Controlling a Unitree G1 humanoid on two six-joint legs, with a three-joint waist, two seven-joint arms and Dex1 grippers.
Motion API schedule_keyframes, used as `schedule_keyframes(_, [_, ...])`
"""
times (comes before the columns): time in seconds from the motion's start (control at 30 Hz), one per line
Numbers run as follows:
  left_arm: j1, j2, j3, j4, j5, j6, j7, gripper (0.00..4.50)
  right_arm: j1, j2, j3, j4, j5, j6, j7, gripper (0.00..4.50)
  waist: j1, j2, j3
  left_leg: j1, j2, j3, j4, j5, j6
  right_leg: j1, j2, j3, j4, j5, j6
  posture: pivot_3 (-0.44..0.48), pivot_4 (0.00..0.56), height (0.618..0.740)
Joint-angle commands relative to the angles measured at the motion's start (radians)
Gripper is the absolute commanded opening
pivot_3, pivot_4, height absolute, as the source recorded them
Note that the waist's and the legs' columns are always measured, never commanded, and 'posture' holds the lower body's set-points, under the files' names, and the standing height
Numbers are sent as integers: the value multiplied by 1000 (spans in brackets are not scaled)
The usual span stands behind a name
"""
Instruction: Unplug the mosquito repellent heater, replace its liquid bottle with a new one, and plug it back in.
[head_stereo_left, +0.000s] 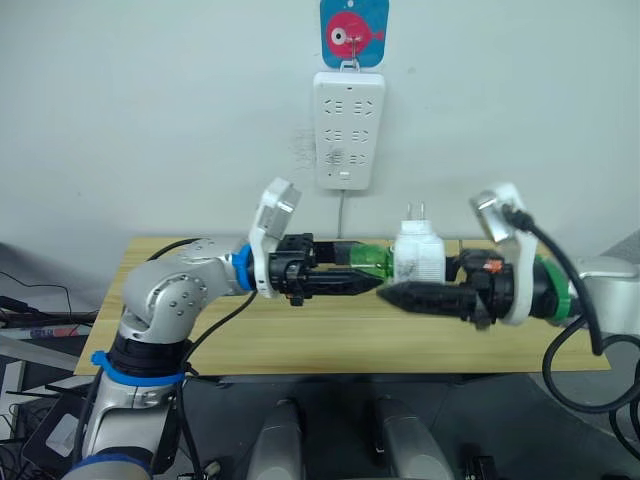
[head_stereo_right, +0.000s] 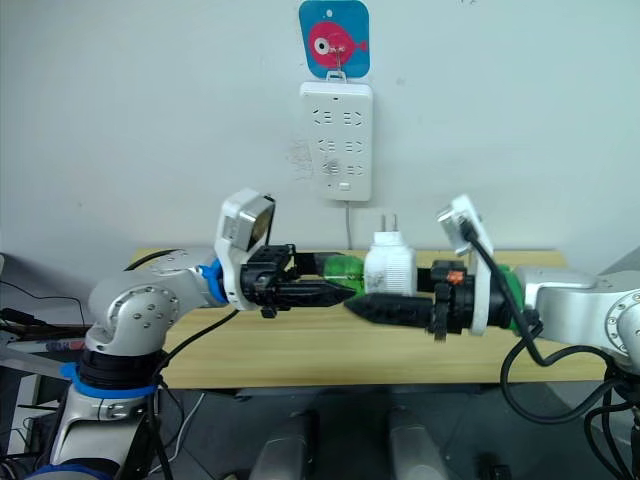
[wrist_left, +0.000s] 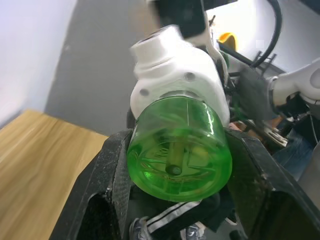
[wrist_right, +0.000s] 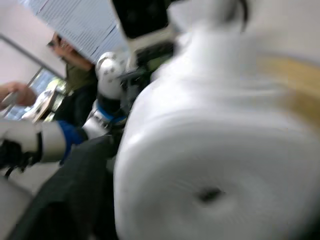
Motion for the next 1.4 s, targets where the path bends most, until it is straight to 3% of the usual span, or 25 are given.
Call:
schedule_keyframes(0.03, [-16, -12, 27, 2, 9, -32, 32, 2338, 4, -27, -21, -31, 18, -1, 22, 4500, 0, 0, 0, 0, 0, 0, 0, 0, 0, 0, 0, 0, 0, 0, 0, -57, 174, 740])
schedule_keyframes(0.2, [-33, -34, 50, 21, -39, -8, 74, 2338, 23, -44, -22, -59, -66, 14, 40, 4500, 0, 0, 0, 0, 0, 0, 1, 0, 0, 0, 0, 0, 0, 0, 0, -60, 174, 740])
schedule_keyframes(0.33, [-55, -48, 78, 50, -64, 18, 106, 2338, 125, -88, -38, -187, -407, -28, 165, 4500, 3, 0, 0, 0, 0, -1, 1, 0, 0, 0, 0, -1, 0, 0, 0, -57, 173, 740])
schedule_keyframes(0.4, [-62, -30, 81, 60, -78, 44, 93, 2338, 243, -93, -87, -242, -638, -159, 254, 4332, 9, -1, -1, 0, 0, -1, 1, 0, 0, 0, 0, -1, 0, 0, 1, -58, 174, 740])
schedule_keyframes(0.5, [-65, 13, 75, 62, -108, 96, 49, 2338, 334, -102, -194, -166, -663, -188, 392, 3557, 7, 0, -1, 0, 0, 0, 1, 0, 0, 0, 0, -1, 0, 0, 1, -68, 176, 740])
schedule_keyframes(0.6, [-71, 50, 65, 66, -140, 148, 3, 2338, 318, -88, -242, -73, -747, -238, 457, 2332, -1, 0, -2, 1, 0, 1, 2, 0, 0, 2, 0, 0, 0, 0, 1, -80, 177, 740])
schedule_keyframes(0.8, [-103, 48, 65, 90, -179, 203, -26, 2338, 182, -15, -92, -9, -927, -299, 562, 58, -6, 1, -3, 2, 0, 0, 1, 0, 0, 2, 1, 0, 0, 0, 1, -93, 178, 740])
schedule_keyframes(0.97, [-112, 24, 69, 105, -161, 192, -1, 2338, 112, 54, -79, -96, -763, -203, 568, 0, -4, 1, -3, 1, 0, 0, 1, 0, 0, 2, 0, 0, 0, 0, 1, -88, 180, 740])
schedule_keyframes(1.2, [-67, 57, -11, 99, 33, 22, -46, 2338, -10, 45, -169, -57, -397, -100, 380, 0, -3, 1, -3, 1, 0, 0, 2, 0, 0, 2, 0, 0, 0, 0, 1, -86, 183, 740])
schedule_keyframes(1.27, [-51, 77, -46, 85, 77, -20, -91, 2338, -53, 64, -159, -29, -366, -98, 317, 0, -4, 1, -3, 1, 0, 0, 2, 0, 0, 2, 0, 0, 0, 0, 1, -87, 183, 740])
schedule_keyframes(1.4, [-42, 82, -57, 57, 58, -11, -131, 2338, -92, 92, -110, -11, -483, -96, 302, 0, -4, 1, -3, 1, 0, 0, 1, 0, 0, 1, 1, 0, 0, 0, 1, -88, 181, 740])
